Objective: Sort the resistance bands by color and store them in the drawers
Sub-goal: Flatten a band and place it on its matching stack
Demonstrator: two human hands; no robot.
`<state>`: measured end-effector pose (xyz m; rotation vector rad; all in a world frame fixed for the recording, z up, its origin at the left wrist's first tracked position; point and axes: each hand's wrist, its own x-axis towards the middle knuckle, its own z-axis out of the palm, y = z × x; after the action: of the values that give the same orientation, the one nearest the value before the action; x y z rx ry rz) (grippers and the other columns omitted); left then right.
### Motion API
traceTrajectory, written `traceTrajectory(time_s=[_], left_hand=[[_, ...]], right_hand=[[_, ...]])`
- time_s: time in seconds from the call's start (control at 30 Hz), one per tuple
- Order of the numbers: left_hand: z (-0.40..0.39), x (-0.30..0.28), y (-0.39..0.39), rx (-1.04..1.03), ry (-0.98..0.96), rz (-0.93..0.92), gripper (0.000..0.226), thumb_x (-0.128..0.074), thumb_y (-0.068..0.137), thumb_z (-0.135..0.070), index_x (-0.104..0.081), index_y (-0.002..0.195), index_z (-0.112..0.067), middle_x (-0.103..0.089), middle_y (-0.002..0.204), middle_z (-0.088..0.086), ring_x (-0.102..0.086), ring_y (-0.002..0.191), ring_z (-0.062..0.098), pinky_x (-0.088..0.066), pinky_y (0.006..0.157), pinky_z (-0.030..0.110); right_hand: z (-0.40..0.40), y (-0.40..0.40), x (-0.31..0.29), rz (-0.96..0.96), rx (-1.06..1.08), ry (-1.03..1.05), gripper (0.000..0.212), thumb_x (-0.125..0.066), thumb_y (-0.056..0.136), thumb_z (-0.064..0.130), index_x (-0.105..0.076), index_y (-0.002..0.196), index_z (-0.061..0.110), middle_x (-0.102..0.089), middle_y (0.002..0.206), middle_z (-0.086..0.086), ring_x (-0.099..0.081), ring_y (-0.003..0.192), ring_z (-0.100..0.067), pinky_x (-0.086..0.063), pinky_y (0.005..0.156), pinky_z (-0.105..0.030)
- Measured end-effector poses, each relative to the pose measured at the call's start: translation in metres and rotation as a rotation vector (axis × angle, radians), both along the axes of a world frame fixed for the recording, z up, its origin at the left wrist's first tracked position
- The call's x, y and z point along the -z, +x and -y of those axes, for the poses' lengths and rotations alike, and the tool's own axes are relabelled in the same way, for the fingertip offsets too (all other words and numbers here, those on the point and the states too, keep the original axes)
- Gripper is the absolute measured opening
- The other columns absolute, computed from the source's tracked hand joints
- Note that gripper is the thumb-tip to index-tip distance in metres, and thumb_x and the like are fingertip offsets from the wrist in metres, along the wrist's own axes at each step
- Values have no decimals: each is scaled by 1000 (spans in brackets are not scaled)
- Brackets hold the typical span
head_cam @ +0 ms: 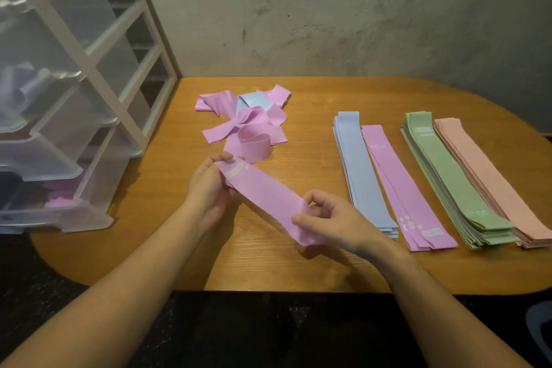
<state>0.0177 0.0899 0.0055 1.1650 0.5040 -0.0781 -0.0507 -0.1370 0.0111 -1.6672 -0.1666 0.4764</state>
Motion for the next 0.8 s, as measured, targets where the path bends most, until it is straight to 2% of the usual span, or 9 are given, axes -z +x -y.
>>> traceTrajectory(time_s=[0.13, 0.23, 0.33, 0.43, 0.5, 0.57, 0.63, 0.7, 0.8], left_hand=[[1, 7, -3, 9, 35, -65, 26, -48, 87, 7, -59, 79, -16, -70, 73, 11, -63, 61, 26, -50, 60, 37], [0, 10, -4, 19, 68, -93, 26, -45, 86, 6, -58, 78, -15, -69, 74, 12, -62, 66, 27, -48, 63, 37], [-2, 12, 0, -1, 67, -104, 27, -44, 83, 7, -58, 76, -15, -68, 77, 13, -62, 70, 28, -48, 65, 38], [-4, 10, 5, -78, 77, -105, 30, -40, 83, 9, -58, 77, -15, -67, 73, 12, -61, 64, 26, -50, 60, 35], [-6, 8, 7, -149, 82, -97, 32, -37, 84, 8, -58, 79, -16, -66, 71, 10, -60, 58, 24, -51, 50, 29], [-9, 6, 8, -201, 99, -85, 33, -36, 86, 8, -57, 80, -17, -65, 72, 9, -60, 58, 23, -51, 48, 28], [-11, 5, 9, -210, 113, -71, 33, -36, 87, 7, -57, 81, -18, -64, 78, 10, -60, 65, 23, -52, 57, 31], [-11, 6, 9, -192, 134, -68, 32, -36, 87, 7, -57, 82, -17, -64, 81, 11, -60, 69, 24, -52, 62, 34], [-13, 10, 10, -174, 170, -76, 33, -35, 87, 7, -57, 83, -18, -65, 83, 12, -61, 69, 26, -55, 54, 34]], right_hand=[[1, -1, -1, 10, -104, 52, 36, -69, 90, -2, -56, 117, 18, -71, 100, -14, -65, 86, -27, -54, 72, -26], [5, 2, 0, 17, -195, -49, 58, -70, 91, 2, -46, 132, 35, -61, 125, -1, -64, 110, -14, -54, 90, -27], [7, 2, 4, 14, -265, -122, 67, -68, 92, 7, -42, 139, 47, -60, 129, 9, -60, 120, -12, -50, 102, -33], [6, 1, 7, 22, -211, -148, 66, -65, 90, 3, -46, 135, 49, -66, 124, 2, -62, 115, -23, -50, 101, -39], [7, 5, 10, 35, -146, -222, 53, -69, 90, 16, -52, 128, 47, -68, 115, 1, -67, 105, -22, -53, 95, -38], [10, 9, 12, 4, -106, -319, 39, -72, 89, 30, -55, 123, 42, -67, 105, 3, -68, 95, -18, -56, 85, -31], [12, 11, 13, -15, -95, -413, 29, -73, 88, 40, -56, 111, 44, -65, 104, 8, -65, 94, -12, -54, 77, -22], [13, 12, 15, -18, -121, -471, 31, -75, 85, 42, -56, 110, 44, -64, 104, 11, -64, 94, -9, -54, 77, -22], [13, 10, 17, -16, -201, -491, 46, -78, 84, 37, -53, 121, 46, -64, 105, 10, -66, 92, -13, -56, 80, -28]])
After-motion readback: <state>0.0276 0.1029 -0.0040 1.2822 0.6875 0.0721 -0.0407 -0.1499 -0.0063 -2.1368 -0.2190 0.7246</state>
